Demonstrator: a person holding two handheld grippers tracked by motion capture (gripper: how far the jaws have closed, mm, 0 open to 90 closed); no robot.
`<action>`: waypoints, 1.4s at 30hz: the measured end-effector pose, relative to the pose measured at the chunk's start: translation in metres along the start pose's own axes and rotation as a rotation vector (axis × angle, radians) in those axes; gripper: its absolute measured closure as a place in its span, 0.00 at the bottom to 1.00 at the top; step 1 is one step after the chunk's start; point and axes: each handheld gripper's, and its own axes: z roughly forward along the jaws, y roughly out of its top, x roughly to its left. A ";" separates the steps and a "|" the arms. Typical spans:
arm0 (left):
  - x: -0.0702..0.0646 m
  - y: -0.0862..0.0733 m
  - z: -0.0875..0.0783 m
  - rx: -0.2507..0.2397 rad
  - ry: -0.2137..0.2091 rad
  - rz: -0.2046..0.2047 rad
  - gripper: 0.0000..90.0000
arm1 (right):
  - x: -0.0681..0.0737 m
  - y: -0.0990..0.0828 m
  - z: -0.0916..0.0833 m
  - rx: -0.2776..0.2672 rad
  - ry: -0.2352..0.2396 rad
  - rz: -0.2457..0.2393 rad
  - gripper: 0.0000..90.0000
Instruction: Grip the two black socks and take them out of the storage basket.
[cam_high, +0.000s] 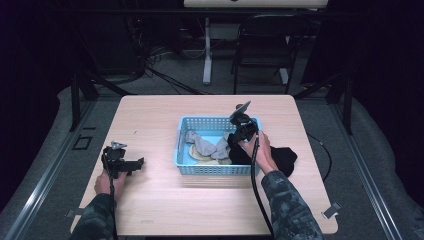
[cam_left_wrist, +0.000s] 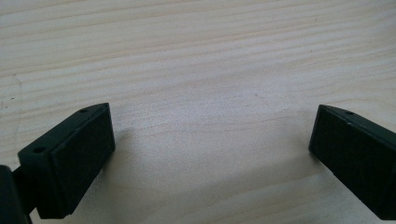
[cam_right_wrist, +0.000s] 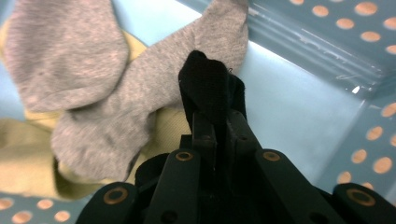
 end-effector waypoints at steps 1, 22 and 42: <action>0.000 0.000 0.000 0.000 0.000 0.000 0.00 | 0.002 -0.001 -0.001 -0.027 0.003 0.013 0.94; 0.000 0.000 0.000 -0.005 0.001 -0.004 0.00 | 0.007 0.002 -0.069 -0.139 0.001 -0.053 0.94; 0.000 0.000 0.000 -0.005 0.001 -0.005 0.00 | 0.005 -0.001 -0.141 -0.268 -0.019 -0.072 0.94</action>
